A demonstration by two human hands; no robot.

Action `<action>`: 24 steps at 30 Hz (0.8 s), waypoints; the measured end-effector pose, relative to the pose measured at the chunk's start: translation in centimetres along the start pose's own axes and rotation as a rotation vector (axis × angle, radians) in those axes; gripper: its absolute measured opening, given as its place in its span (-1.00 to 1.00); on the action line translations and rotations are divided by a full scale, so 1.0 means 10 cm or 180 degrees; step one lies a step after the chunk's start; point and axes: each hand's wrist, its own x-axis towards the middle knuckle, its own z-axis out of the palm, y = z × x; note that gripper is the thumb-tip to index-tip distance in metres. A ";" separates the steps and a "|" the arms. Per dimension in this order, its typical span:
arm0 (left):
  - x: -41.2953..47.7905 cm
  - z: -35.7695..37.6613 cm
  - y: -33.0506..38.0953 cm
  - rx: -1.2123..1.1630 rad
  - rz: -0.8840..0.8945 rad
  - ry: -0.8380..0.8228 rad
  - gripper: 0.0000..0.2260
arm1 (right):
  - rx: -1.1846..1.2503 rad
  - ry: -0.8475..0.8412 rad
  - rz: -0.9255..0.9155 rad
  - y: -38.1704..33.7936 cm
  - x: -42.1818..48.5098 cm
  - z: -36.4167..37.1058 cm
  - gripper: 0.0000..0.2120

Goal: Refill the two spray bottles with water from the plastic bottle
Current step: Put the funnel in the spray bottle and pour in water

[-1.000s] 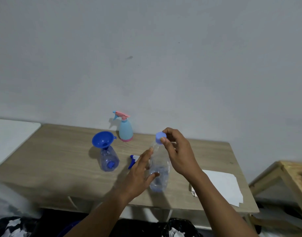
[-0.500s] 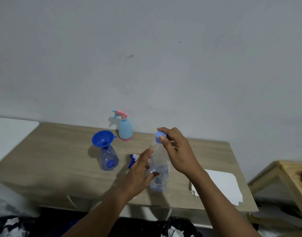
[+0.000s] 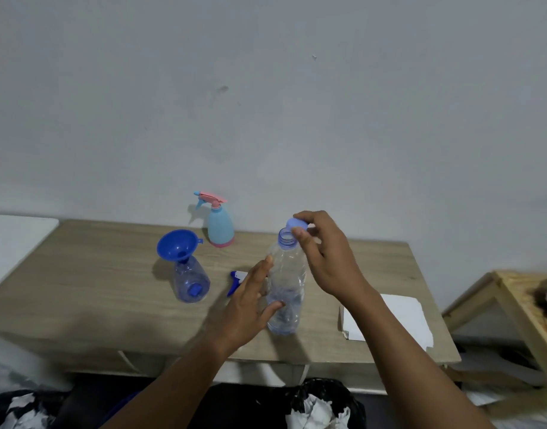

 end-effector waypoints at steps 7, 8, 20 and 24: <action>0.01 0.03 -0.05 -0.0166 0.0103 0.0133 -0.11 | -0.0030 0.0787 0.1629 1.16 -0.65 0.08 -0.79; 0.01 0.03 -0.05 -0.0166 0.0110 0.0147 -0.11 | -0.0351 0.0505 0.1831 1.35 -0.84 0.14 -0.78; -0.01 0.06 -0.04 -0.0312 0.0093 0.0161 -0.12 | -0.1182 -0.0370 0.2147 1.99 -1.57 0.36 -0.75; -0.01 0.03 -0.03 -0.0253 0.0039 0.0044 -0.14 | -0.0445 0.0549 0.1366 1.62 -1.32 0.30 -0.70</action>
